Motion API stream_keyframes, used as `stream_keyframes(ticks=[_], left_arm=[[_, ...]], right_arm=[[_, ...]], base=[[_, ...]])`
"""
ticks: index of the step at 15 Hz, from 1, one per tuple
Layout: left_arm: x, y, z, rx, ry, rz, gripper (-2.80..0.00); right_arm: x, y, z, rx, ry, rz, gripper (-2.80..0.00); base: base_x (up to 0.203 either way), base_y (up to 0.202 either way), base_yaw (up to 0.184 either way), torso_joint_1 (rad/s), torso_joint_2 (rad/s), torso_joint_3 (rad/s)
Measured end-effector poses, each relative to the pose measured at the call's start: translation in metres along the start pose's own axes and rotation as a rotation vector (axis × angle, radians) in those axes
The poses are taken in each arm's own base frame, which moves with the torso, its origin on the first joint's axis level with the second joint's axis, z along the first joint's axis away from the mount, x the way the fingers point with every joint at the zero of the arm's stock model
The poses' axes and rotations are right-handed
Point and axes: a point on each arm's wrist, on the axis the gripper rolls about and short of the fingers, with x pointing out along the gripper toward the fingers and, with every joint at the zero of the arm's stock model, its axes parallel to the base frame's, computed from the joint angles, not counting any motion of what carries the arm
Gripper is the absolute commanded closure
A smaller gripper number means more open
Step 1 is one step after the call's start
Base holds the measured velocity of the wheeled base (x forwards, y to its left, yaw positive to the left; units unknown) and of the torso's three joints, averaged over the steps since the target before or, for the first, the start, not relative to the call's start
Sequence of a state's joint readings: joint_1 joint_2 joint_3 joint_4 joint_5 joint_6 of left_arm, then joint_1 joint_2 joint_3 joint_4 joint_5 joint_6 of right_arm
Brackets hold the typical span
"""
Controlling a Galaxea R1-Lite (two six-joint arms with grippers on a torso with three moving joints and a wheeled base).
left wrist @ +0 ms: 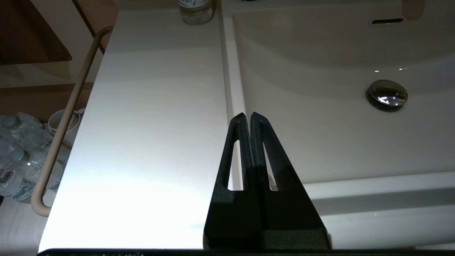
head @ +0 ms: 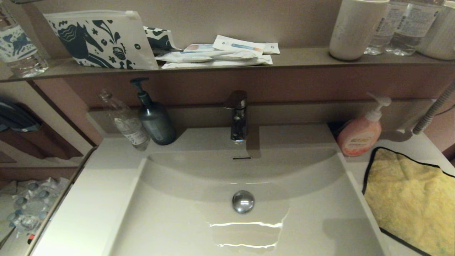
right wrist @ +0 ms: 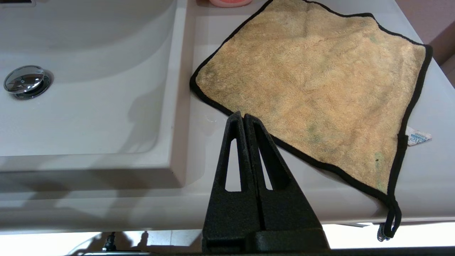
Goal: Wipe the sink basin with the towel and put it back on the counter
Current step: Pick up the cloth
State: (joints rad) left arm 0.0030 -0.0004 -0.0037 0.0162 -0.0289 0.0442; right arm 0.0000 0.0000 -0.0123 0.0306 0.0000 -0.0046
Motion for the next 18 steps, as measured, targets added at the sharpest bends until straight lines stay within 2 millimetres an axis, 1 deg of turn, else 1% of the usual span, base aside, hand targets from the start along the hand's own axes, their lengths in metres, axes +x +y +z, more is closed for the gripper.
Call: stream_keyframes(ticks=[10,13,16,18], left_arm=[[0.000,0.000,0.000,-0.014,-0.002,0.006,0.00],[0.000,0.000,0.000,-0.013,-0.002,0.006,0.00],[0.000,0.000,0.000,-0.013,-0.002,0.006,0.00],[0.000,0.000,0.000,-0.013,-0.002,0.006,0.00]], right_arm=[[0.000,0.000,0.000,0.008,0.001,-0.002,0.00],[0.000,0.000,0.000,-0.022,0.001,-0.001,0.00],[-0.003,0.000,0.007,-0.042,-0.019,-0.001,0.00],[-0.006,0.000,0.019,-0.046,-0.049,-0.002,0.00]], base=[[0.000,0.000,0.000,0.000,0.00,0.000],[0.000,0.000,0.000,0.000,0.00,0.000],[0.000,0.000,0.000,0.000,0.00,0.000],[0.000,0.000,0.000,0.000,0.00,0.000]])
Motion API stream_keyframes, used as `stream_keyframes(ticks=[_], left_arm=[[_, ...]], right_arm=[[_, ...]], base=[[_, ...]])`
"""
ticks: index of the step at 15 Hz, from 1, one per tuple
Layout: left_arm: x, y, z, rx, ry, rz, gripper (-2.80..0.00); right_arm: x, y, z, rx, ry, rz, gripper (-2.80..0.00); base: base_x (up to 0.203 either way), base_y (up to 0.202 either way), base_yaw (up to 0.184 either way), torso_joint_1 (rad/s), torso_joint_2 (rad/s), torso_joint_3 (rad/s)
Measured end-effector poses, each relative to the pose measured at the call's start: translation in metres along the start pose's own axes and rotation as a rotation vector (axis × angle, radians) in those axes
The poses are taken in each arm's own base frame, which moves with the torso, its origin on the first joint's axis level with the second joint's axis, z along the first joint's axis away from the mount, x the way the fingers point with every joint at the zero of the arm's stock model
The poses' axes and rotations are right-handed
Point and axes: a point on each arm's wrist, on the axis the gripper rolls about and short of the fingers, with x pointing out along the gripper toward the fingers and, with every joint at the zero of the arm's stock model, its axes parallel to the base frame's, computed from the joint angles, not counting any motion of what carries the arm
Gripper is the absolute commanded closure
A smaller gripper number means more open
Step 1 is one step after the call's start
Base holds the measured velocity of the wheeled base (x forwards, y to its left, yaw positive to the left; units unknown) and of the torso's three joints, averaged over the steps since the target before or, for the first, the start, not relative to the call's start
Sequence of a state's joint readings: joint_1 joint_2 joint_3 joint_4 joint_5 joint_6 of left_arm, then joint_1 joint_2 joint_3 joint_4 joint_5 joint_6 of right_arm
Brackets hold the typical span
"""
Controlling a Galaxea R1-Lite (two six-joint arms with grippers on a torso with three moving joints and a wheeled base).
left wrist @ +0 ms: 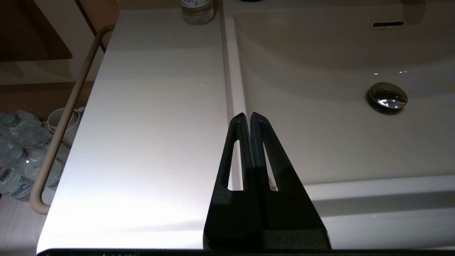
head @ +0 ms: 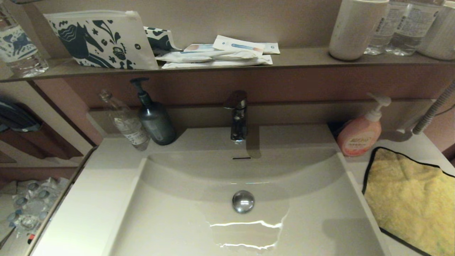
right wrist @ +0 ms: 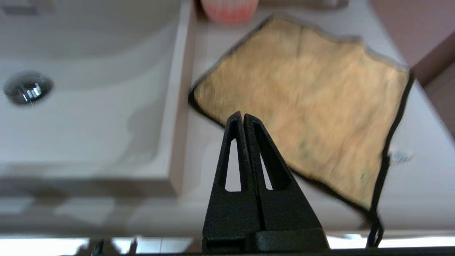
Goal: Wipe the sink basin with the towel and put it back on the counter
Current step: Pick up the cloth
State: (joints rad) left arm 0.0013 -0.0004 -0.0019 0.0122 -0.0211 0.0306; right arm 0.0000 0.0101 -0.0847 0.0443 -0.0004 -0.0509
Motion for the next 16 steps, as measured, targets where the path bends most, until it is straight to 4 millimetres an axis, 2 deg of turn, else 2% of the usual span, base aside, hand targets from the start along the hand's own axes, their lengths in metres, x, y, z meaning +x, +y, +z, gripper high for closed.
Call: stream_keyframes(ticks=[4,7,9,12,14,16], left_arm=[[0.000,0.000,0.000,0.000,0.000,0.000,0.00],[0.000,0.000,0.000,-0.001,0.000,0.000,0.00],[0.000,0.000,0.000,0.000,0.000,0.000,0.00],[0.000,0.000,0.000,0.000,0.000,0.000,0.00],[0.000,0.000,0.000,0.000,0.000,0.000,0.00],[0.000,0.000,0.000,0.000,0.000,0.000,0.00]], right_arm=[[0.002,-0.002,0.034,0.000,-0.011,-0.019,0.00],[0.018,-0.005,0.065,-0.003,0.050,-0.086,0.00],[0.036,-0.007,0.089,-0.005,0.103,-0.121,0.00],[0.076,-0.011,0.122,-0.013,0.200,-0.188,0.00],[0.103,-0.014,0.133,-0.028,0.297,-0.236,0.00],[0.126,-0.016,0.134,-0.041,0.424,-0.259,0.00]], base=[[0.000,0.000,0.000,0.000,0.00,0.000],[0.000,0.000,0.000,0.000,0.00,0.000],[0.000,0.000,0.000,0.000,0.00,0.000],[0.000,0.000,0.000,0.000,0.00,0.000],[0.000,0.000,0.000,0.000,0.00,0.000],[0.000,0.000,0.000,0.000,0.00,0.000]])
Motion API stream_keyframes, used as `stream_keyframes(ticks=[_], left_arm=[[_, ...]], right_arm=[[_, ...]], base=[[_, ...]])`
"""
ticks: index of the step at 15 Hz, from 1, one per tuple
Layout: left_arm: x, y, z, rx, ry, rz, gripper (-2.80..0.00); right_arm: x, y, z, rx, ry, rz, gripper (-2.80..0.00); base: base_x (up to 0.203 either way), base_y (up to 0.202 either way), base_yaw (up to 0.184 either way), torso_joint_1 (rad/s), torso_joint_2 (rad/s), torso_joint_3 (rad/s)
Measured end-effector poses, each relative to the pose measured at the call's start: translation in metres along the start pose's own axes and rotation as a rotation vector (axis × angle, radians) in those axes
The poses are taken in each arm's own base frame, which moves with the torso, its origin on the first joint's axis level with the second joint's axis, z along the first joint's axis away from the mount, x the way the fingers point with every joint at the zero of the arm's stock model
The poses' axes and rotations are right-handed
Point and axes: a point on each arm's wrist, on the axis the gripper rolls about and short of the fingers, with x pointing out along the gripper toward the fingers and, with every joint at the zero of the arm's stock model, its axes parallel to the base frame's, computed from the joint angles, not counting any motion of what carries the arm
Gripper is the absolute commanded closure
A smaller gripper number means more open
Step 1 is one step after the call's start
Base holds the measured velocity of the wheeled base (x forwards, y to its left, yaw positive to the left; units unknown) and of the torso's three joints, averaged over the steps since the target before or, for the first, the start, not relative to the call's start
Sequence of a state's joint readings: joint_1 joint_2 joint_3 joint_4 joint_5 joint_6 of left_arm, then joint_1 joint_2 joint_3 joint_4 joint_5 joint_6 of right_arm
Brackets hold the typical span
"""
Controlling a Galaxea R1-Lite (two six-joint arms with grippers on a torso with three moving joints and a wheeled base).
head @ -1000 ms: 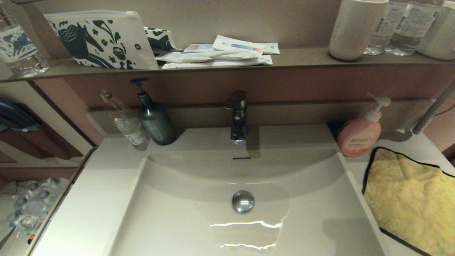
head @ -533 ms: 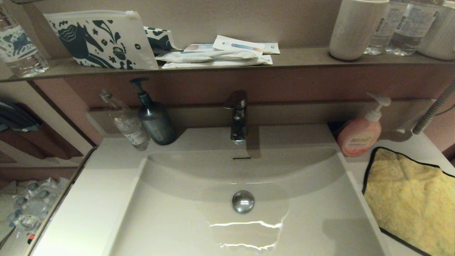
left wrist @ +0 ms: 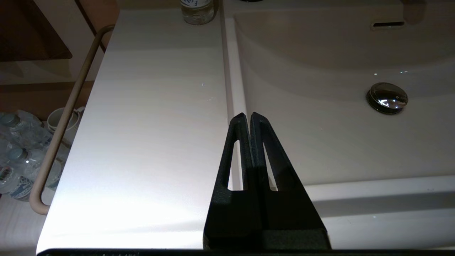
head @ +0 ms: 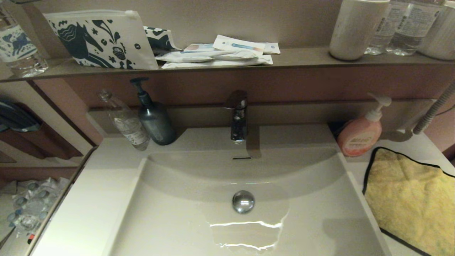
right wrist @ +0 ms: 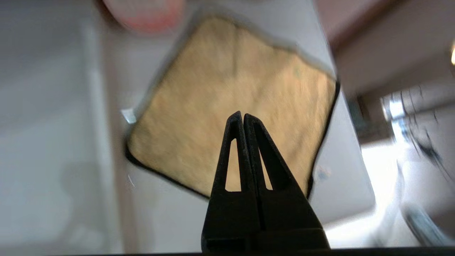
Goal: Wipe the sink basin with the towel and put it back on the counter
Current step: Pick up the cloth
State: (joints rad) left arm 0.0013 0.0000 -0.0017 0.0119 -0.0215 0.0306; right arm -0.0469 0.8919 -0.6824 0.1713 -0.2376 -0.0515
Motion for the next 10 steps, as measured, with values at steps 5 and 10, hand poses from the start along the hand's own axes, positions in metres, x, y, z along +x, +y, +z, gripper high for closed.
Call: stream_keyframes(ticks=[5,10], left_arm=[[0.000,0.000,0.000,0.000,0.000,0.000,0.00],[0.000,0.000,0.000,0.000,0.000,0.000,0.00]], right_arm=[[0.051,0.011,0.000,-0.057,0.244,0.000,0.00],[0.086,0.021,-0.019,-0.117,0.399,0.072,0.00]], base=[[0.000,0.000,0.000,0.000,0.00,0.000],[0.000,0.000,0.000,0.000,0.00,0.000]])
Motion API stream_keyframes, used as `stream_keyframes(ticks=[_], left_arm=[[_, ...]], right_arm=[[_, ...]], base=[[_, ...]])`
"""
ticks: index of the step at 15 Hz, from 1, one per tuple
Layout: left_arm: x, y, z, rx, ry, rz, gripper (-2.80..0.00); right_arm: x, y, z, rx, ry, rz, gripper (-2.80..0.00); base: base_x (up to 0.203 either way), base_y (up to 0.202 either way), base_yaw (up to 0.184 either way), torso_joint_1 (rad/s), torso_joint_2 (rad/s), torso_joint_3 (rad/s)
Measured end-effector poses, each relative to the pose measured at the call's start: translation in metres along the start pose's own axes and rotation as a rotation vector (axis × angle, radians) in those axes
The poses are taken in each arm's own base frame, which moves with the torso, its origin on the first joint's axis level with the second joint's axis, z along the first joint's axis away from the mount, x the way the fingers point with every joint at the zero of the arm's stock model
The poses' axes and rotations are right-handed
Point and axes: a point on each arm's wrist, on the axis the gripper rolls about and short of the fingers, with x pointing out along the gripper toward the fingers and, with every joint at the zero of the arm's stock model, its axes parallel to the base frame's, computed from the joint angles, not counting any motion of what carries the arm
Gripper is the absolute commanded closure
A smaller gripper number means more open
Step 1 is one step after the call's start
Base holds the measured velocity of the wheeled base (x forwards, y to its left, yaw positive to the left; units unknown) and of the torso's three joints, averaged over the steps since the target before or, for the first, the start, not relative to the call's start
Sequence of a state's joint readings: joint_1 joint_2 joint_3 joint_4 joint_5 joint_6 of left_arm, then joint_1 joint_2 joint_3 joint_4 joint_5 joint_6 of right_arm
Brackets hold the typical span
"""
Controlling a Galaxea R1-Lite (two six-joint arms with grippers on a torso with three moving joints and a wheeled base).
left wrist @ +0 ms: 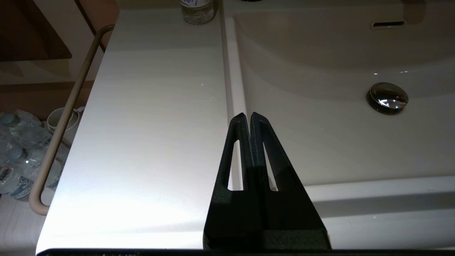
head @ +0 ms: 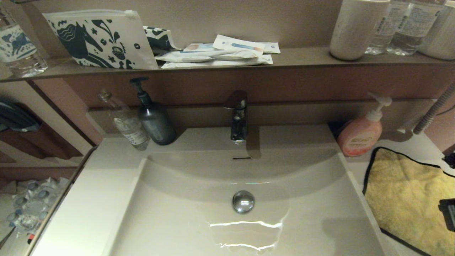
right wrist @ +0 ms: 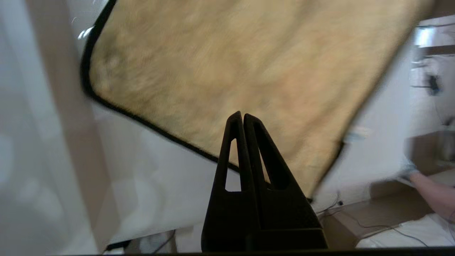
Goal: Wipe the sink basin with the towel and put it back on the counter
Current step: Pick up the cloth
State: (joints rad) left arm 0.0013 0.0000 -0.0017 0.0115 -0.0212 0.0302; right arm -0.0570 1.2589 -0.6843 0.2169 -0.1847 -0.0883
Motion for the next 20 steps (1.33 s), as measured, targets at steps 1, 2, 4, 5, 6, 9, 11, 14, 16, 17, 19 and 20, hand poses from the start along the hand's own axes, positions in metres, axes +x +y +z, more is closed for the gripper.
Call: stream_keyframes(ticks=[1,2,4,5,6,9,11,14,16,17,19,20], left_arm=[[0.000,0.000,0.000,0.000,0.000,0.000,0.00],[0.000,0.000,0.000,0.000,0.000,0.000,0.00],[0.000,0.000,0.000,0.000,0.000,0.000,0.00],[0.000,0.000,0.000,0.000,0.001,0.000,0.00],[0.000,0.000,0.000,0.000,0.001,0.000,0.00],[0.000,0.000,0.000,0.001,0.001,0.000,0.00],[0.000,0.000,0.000,0.000,0.001,0.000,0.00],[0.000,0.000,0.000,0.000,0.001,0.000,0.00],[0.000,0.000,0.000,0.000,0.001,0.000,0.00],[0.000,0.000,0.000,0.000,0.001,0.000,0.00],[0.000,0.000,0.000,0.000,0.001,0.000,0.00],[0.000,0.000,0.000,0.000,0.000,0.000,0.00]], right_arm=[[0.008,0.002,-0.001,-0.001,0.005,0.028,0.00],[0.016,0.004,-0.002,0.001,0.003,0.047,0.00],[0.036,0.009,-0.008,0.004,-0.006,0.093,0.00],[0.046,0.012,-0.010,0.008,-0.008,0.113,0.00],[0.055,0.014,-0.013,0.015,-0.008,0.123,0.00],[0.076,0.016,-0.021,0.037,0.030,0.128,0.00],[0.086,0.015,-0.024,0.049,0.058,0.136,0.00],[0.102,0.007,-0.023,0.085,0.037,0.140,0.00],[0.111,0.001,-0.024,0.097,0.031,0.125,0.00],[0.114,-0.002,-0.025,0.096,0.039,0.116,0.00],[0.118,-0.007,-0.027,0.088,0.049,0.102,0.00],[0.119,-0.010,-0.027,0.085,0.053,0.093,0.00]], base=[[0.000,0.000,0.000,0.000,0.00,0.000],[0.000,0.000,0.000,0.000,0.00,0.000],[0.000,0.000,0.000,0.000,0.00,0.000],[0.000,0.000,0.000,0.000,0.00,0.000],[0.000,0.000,0.000,0.000,0.00,0.000],[0.000,0.000,0.000,0.000,0.00,0.000],[0.000,0.000,0.000,0.000,0.00,0.000],[0.000,0.000,0.000,0.000,0.00,0.000],[0.000,0.000,0.000,0.000,0.00,0.000],[0.000,0.000,0.000,0.000,0.00,0.000],[0.000,0.000,0.000,0.000,0.00,0.000],[0.000,0.000,0.000,0.000,0.00,0.000]])
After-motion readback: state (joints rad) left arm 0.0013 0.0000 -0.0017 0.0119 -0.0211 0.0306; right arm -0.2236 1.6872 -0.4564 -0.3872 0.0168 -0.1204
